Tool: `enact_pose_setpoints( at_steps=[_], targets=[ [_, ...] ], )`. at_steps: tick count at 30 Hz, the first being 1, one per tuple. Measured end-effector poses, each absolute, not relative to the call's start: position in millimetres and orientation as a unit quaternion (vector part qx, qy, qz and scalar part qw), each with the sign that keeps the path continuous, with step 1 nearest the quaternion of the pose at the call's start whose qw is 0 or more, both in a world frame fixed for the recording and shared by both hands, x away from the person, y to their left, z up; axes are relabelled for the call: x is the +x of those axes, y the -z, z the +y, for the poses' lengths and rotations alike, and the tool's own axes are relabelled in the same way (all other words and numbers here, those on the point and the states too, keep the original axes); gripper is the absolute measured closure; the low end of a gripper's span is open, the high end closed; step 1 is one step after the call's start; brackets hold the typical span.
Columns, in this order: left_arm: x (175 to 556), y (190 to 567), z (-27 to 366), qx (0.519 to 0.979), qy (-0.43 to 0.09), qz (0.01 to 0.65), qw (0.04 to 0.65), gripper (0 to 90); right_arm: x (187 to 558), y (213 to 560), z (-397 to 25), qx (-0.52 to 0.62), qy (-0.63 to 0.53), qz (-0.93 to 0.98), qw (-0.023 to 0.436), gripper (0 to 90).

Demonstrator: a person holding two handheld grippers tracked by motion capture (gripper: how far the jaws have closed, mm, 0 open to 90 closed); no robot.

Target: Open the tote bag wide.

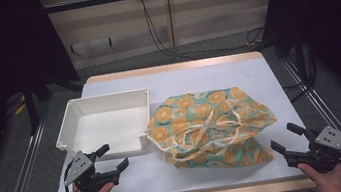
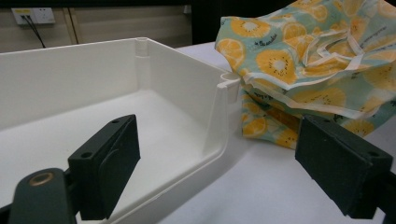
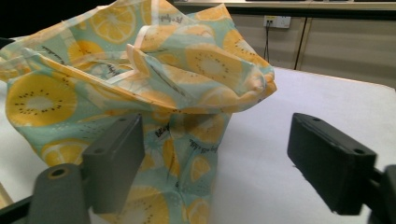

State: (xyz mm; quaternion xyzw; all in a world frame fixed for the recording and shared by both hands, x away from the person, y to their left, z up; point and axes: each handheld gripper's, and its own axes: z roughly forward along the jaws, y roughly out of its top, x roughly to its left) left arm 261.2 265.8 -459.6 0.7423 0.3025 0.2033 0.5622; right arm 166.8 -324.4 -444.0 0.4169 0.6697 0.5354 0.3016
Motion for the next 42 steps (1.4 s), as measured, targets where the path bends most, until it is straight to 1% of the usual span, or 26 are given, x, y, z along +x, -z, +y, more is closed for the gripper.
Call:
enact_pose_setpoints(
  at_steps=[1,3,4,6,10,15,16,17,19,21,22,23,24,25,26,28,29,31,34,39,42],
  targets=[
    [261.2,459.6,265.8,0.742,-0.203,0.303,0.562,14.5,166.8,444.0,-324.4,0.417,-0.535,0.670,0.302,19.7],
    [261.4,459.8,265.6,0.745,-0.200,0.299,0.562,15.1,166.3,443.1,-324.1,0.415,-0.537,0.670,0.300,22.4],
    [261.5,460.0,265.4,0.747,-0.200,0.297,0.560,15.2,166.2,442.4,-323.9,0.414,-0.540,0.671,0.293,25.1],
    [260.6,459.7,263.9,0.744,-0.199,0.303,0.562,16.1,166.6,441.9,-323.3,0.414,-0.539,0.674,0.289,26.5],
    [261.4,459.9,262.3,0.744,-0.198,0.305,0.561,16.1,166.4,440.0,-322.3,0.417,-0.544,0.676,0.272,32.3],
    [262.6,460.3,259.4,0.747,-0.197,0.304,0.557,17.2,166.9,437.8,-322.3,0.408,-0.544,0.684,0.264,35.2],
    [262.5,460.9,257.2,0.746,-0.188,0.303,0.562,17.2,166.6,436.8,-321.8,0.407,-0.547,0.684,0.260,36.1],
    [262.1,460.5,255.6,0.755,-0.183,0.296,0.555,19.6,166.4,434.9,-321.1,0.400,-0.550,0.686,0.256,38.2],
    [260.4,460.3,253.8,0.759,-0.177,0.286,0.558,23.0,165.7,432.2,-319.6,0.395,-0.554,0.689,0.251,40.7],
    [258.8,460.1,252.8,0.761,-0.176,0.285,0.555,25.2,165.6,431.0,-319.0,0.390,-0.554,0.691,0.249,41.6],
    [258.0,459.9,252.7,0.764,-0.173,0.280,0.555,26.7,165.0,428.2,-316.7,0.386,-0.560,0.693,0.240,44.2],
    [257.2,459.8,252.1,0.766,-0.171,0.277,0.555,26.7,165.0,428.2,-316.7,0.386,-0.560,0.693,0.240,44.2],
    [255.7,458.4,250.9,0.767,-0.166,0.270,0.557,29.4,165.8,425.8,-313.8,0.377,-0.561,0.699,0.236,46.7],
    [255.7,458.4,250.9,0.767,-0.166,0.270,0.557,32.2,165.8,425.8,-313.8,0.377,-0.561,0.699,0.236,46.7],
    [255.2,458.1,250.4,0.768,-0.165,0.268,0.558,33.2,166.8,423.5,-309.9,0.373,-0.560,0.703,0.230,49.4],
    [254.5,456.9,248.6,0.774,-0.162,0.256,0.556,33.6,167.6,422.0,-308.2,0.366,-0.558,0.709,0.227,50.9],
    [254.0,456.7,247.4,0.773,-0.159,0.256,0.558,35.5,168.9,420.3,-305.6,0.364,-0.556,0.712,0.229,52.5],
    [254.0,456.1,244.8,0.774,-0.155,0.255,0.558,38.1,173.2,417.1,-300.4,0.353,-0.563,0.717,0.211,54.0],
    [254.8,454.3,238.2,0.779,-0.149,0.245,0.558,42.5,179.5,414.9,-292.1,0.348,-0.563,0.721,0.204,55.8],
    [253.1,449.0,226.2,0.782,-0.140,0.231,0.561,44.6,186.7,411.6,-282.2,0.332,-0.565,0.730,0.194,56.3],
    [253.6,441.0,210.9,0.789,-0.135,0.209,0.562,46.5,195.0,404.3,-271.8,0.319,-0.565,0.737,0.189,57.4]
  ],
)
